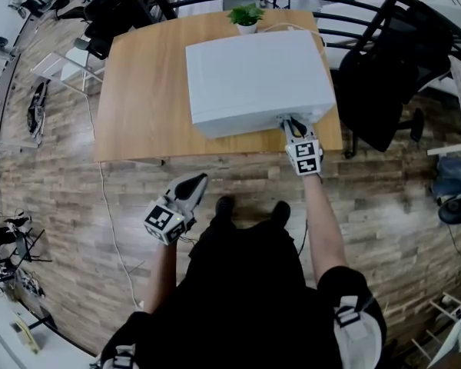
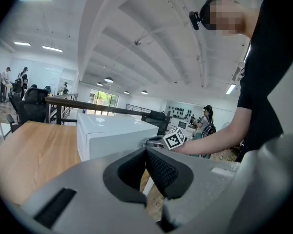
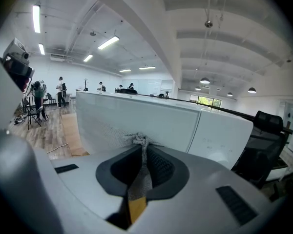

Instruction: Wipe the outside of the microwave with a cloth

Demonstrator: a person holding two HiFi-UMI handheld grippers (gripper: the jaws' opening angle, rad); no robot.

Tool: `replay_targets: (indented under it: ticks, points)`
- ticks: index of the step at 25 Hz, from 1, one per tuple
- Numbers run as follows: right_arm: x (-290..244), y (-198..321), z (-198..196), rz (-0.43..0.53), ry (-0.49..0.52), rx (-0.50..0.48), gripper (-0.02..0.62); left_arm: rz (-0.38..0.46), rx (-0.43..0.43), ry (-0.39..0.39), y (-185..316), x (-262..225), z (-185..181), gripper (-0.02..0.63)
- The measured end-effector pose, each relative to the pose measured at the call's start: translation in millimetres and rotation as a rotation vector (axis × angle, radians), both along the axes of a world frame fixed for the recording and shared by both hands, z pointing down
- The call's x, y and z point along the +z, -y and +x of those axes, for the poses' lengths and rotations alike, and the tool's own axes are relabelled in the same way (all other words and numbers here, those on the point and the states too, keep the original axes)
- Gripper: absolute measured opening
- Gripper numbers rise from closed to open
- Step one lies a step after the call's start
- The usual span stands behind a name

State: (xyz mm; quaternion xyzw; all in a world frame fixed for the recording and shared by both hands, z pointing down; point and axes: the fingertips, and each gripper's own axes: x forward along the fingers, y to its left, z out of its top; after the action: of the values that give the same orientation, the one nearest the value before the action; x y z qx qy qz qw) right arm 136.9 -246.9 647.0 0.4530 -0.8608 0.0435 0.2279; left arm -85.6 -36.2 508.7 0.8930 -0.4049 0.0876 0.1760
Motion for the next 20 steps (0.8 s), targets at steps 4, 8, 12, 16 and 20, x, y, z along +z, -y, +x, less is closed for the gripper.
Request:
replay_targets:
  ticks: [4, 8, 12, 16, 20]
  points:
    - [0, -2, -9, -0.01, 0.009, -0.005, 0.028, 0.002, 0.001, 0.005, -1, 0, -6, 0.003]
    - [0, -3, -22, -0.008, 0.012, -0.023, 0.028, -0.007, 0.002, 0.008, -2, 1, -14, 0.003]
    - [-1, -6, -32, -0.015, 0.015, -0.026, 0.028, -0.017, 0.005, 0.004, -3, 1, -16, 0.003]
    - [-2, -7, -42, -0.015, 0.023, -0.031, 0.028, 0.0, 0.01, 0.004, -2, 4, -23, 0.003]
    - [0, -11, -54, -0.018, 0.03, -0.037, 0.028, -0.011, 0.011, -0.008, -4, 5, -27, 0.003]
